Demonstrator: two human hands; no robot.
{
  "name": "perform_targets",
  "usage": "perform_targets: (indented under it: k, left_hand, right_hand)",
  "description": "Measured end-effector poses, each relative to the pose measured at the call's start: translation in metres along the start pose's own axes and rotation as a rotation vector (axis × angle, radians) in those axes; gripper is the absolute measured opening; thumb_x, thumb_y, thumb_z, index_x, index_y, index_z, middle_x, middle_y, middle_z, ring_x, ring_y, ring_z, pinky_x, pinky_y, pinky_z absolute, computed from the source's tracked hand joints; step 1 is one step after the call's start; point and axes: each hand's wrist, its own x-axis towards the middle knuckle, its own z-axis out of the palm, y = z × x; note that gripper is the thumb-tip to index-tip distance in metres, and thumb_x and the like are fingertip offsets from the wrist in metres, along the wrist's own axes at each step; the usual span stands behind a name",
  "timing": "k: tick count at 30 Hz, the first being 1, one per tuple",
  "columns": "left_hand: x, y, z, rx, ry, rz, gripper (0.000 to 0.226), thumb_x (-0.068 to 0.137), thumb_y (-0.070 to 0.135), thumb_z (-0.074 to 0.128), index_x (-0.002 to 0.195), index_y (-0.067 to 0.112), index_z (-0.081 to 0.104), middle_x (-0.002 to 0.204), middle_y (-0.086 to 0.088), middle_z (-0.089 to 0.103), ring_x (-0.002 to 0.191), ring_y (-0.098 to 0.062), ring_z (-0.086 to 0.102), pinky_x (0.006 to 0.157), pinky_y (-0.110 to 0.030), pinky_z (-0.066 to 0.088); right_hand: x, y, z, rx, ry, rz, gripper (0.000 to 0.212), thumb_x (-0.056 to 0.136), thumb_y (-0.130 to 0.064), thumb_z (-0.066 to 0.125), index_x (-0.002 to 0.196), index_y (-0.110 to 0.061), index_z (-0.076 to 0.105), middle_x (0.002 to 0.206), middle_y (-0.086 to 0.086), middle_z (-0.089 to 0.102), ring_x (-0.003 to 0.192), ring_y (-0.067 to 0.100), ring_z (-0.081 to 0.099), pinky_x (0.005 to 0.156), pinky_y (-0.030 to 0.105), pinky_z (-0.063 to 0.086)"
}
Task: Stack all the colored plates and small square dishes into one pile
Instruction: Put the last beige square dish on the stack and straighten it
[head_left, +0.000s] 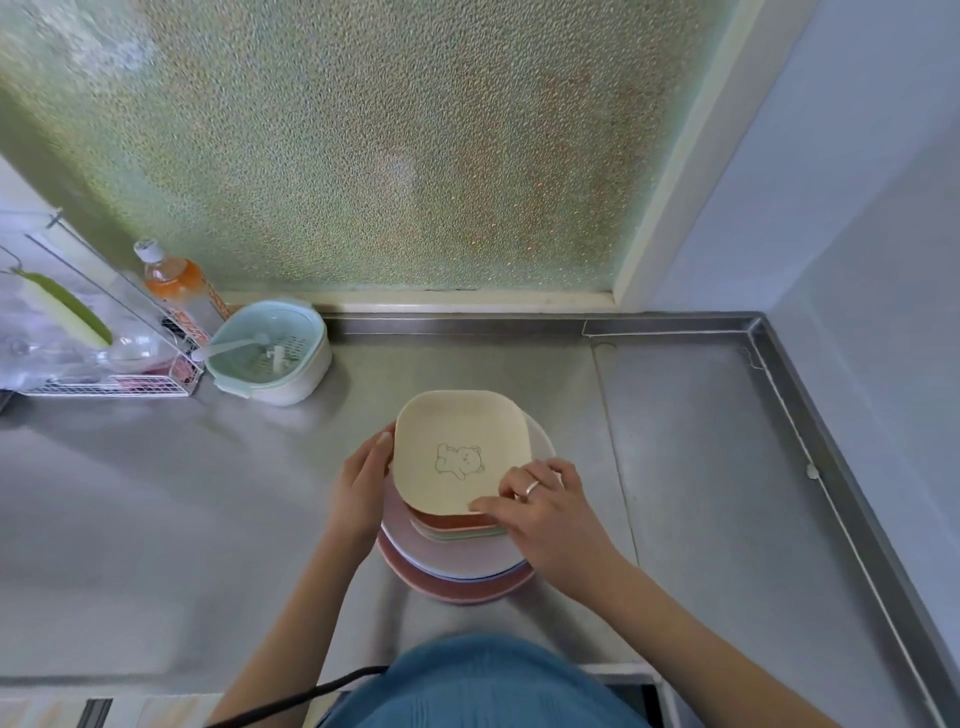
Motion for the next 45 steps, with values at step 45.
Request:
perform_targets:
  k: [45]
  left_hand:
    - [-0.020,-0.058,-0.017,0.157,-0.131,-0.218,0.035,0.098,0.033,0.037,0.133,0.026,0.040,0.120,0.002,0.058,0.116,-0.028,0.056,0.095,-0.054,0.049]
  right_hand:
    - [-0.030,-0.012,0.088,1.133,0.190,1.207,0.082,0.078,-0.080,0.019,0.144,-0.031,0.024,0.146,0.002,0.038,0.135,0.020,0.035,0.112,0.052,0.028]
